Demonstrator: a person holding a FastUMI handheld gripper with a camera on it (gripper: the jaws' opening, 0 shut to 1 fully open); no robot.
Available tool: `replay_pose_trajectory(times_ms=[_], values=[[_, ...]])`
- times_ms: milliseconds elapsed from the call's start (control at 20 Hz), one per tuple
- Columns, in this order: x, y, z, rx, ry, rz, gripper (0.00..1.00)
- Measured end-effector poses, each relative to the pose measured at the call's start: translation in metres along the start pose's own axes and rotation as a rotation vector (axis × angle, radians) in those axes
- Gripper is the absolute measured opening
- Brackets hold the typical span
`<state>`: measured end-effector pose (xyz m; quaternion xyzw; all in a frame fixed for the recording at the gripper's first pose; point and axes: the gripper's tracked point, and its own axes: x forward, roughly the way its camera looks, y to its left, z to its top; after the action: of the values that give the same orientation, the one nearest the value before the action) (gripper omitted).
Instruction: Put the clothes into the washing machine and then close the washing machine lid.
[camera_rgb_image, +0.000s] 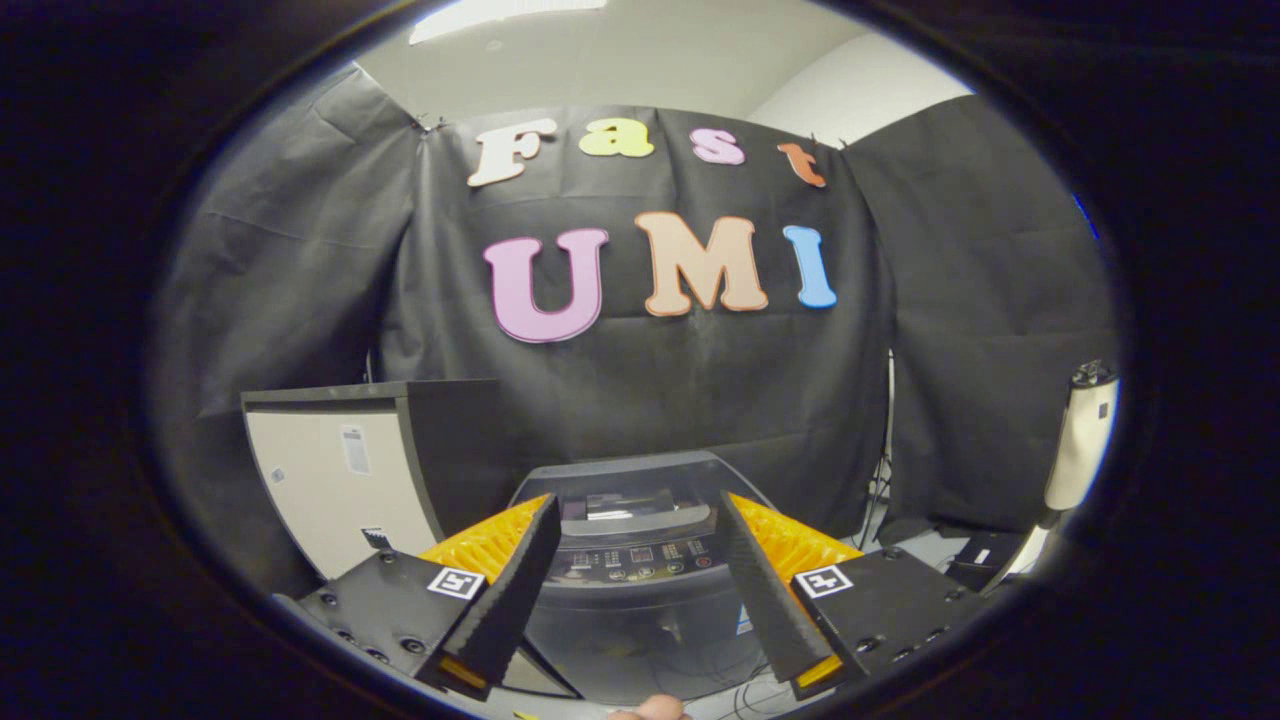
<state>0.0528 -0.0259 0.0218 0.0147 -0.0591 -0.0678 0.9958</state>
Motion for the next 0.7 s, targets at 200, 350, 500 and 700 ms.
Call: replay_pose_trajectory(times_ms=[200, 350, 500, 700], values=[[-0.007, -0.002, 0.015, -0.006, -0.065, 0.011, 0.97], [-0.007, -0.011, 0.006, -0.038, -0.043, -0.009, 0.97], [0.0, -0.016, 0.004, -0.059, -0.052, -0.003, 0.97], [0.02, -0.021, 0.004, -0.08, -0.065, 0.028, 0.97]])
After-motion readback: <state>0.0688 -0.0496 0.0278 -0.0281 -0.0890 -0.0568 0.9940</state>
